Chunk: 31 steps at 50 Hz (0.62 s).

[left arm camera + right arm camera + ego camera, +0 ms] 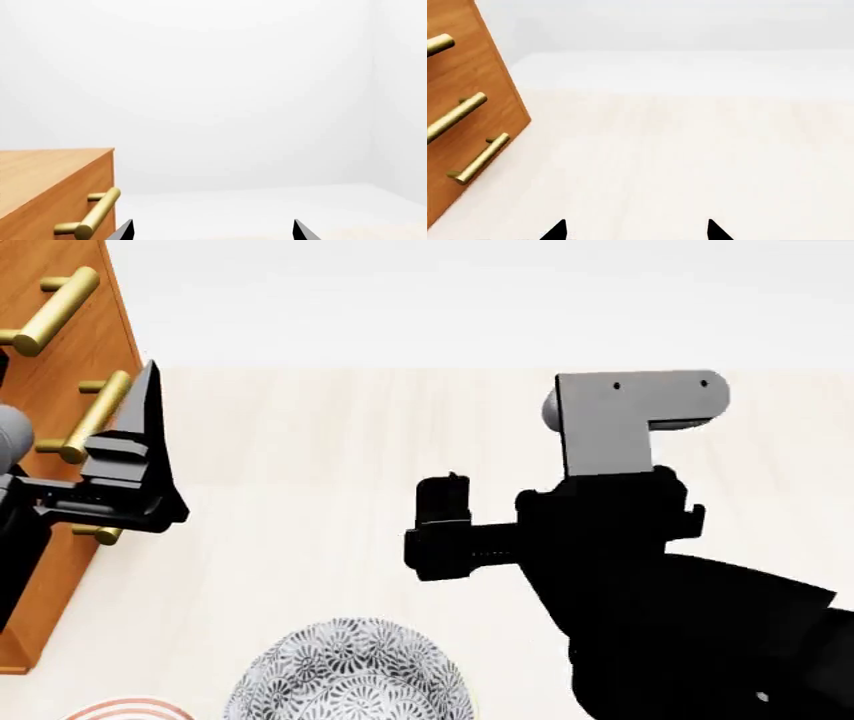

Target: Stack the bowl at the front on the bowl in the middle.

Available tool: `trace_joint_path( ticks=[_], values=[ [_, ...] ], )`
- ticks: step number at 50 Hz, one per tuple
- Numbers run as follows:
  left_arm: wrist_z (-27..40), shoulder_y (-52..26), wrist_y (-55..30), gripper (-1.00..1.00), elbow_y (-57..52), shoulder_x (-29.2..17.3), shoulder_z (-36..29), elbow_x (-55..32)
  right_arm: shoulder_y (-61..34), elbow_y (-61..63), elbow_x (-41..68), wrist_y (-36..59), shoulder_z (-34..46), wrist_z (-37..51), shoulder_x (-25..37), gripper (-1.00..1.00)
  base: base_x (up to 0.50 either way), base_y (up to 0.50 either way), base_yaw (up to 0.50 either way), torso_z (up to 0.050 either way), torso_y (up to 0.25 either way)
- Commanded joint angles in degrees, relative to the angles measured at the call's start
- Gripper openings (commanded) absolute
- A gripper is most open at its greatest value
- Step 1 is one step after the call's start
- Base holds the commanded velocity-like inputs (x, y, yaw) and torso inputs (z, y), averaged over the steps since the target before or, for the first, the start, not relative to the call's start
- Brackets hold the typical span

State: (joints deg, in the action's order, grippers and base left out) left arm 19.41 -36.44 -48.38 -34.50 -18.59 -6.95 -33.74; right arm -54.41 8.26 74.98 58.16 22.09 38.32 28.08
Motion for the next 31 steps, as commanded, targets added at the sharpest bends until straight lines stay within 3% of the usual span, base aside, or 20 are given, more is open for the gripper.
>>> trace_joint_path(
  ticks=[1, 7, 31],
  values=[
    [0.36, 0.32, 1.25, 1.0, -0.64, -0.19, -0.53, 0.68, 8.37, 26.53, -38.96, -26.66, 2.95, -0.76, 3.11, 1.0, 0.0, 0.0, 0.0, 0.0, 0.0],
    [0.57, 1.12, 3.16, 1.0, -2.11, -0.55, -1.52, 2.21, 10.09, 30.03, -45.35, -29.43, 5.25, 1.15, 3.78, 1.0, 0.0, 0.0, 0.0, 0.0, 0.0],
    [0.6, 1.41, 4.38, 1.0, -2.7, -0.76, -1.64, 1.5, 11.8, 28.82, -45.63, -30.63, 5.39, 0.98, 4.22, 1.0, 0.0, 0.0, 0.0, 0.0, 0.0]
  ],
)
